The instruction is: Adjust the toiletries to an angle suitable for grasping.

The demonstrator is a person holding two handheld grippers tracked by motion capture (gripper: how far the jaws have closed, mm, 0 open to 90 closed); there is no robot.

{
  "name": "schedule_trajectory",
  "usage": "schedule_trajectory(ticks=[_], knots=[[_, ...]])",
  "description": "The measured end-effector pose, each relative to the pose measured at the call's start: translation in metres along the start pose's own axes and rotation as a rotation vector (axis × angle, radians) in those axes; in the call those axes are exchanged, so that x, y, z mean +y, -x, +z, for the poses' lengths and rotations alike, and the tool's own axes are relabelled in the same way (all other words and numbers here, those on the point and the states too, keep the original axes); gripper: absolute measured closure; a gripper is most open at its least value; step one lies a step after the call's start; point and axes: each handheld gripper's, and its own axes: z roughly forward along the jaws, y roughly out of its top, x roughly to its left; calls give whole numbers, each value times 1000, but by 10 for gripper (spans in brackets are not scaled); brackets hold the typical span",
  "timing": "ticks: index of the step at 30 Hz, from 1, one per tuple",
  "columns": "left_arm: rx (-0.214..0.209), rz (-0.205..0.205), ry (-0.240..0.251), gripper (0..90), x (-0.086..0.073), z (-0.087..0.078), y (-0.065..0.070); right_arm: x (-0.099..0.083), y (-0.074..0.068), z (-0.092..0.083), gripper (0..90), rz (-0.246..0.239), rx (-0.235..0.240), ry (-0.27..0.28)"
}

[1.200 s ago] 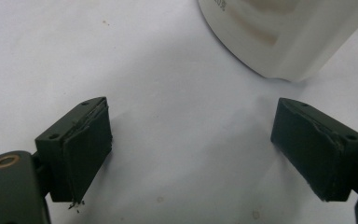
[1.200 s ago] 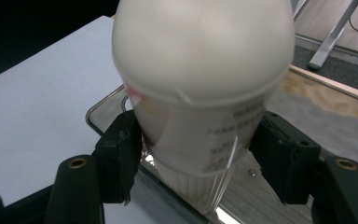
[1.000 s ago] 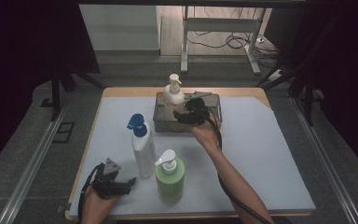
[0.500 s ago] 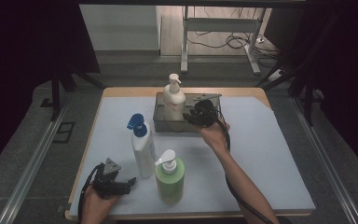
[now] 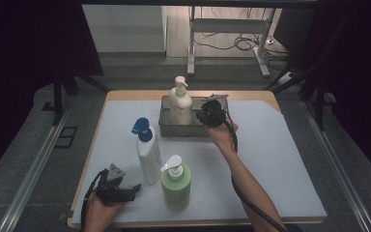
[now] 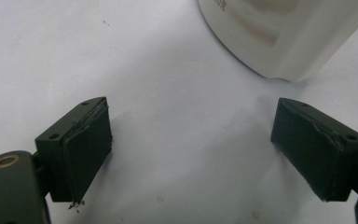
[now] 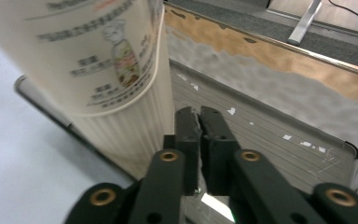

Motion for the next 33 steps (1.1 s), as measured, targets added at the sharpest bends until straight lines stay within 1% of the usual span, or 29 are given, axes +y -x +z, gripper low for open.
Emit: schedule_trajectory(ticks=[2,4,7,11,12,14,16,18,20,22,24,33], knots=[[0,0,0,122,0,0,0,0,0,2,893,0,0,-4],[0,0,0,122,0,0,0,1,0,6,895,-5,-15,-12],[1,1,0,122,0,0,0,2,0,12,896,-3,-22,-19],[0,0,0,122,0,0,0,3,-2,17,896,-8,-25,-26],[0,1,-1,122,0,0,0,3,-2,18,896,-9,-23,-28],[0,2,-1,122,0,0,0,3,-3,22,896,4,-8,-34],[0,0,0,122,0,0,0,3,-5,25,896,3,0,-40],[0,0,0,122,0,0,0,3,-6,27,896,2,1,-44],[0,3,-2,122,0,0,0,3,-7,29,896,3,-10,-45],[0,0,0,122,0,0,0,3,-6,30,896,19,3,-54],[0,0,0,122,0,0,0,3,-5,31,896,24,7,-56],[0,2,-2,122,0,0,0,5,-10,34,896,16,11,-61]])
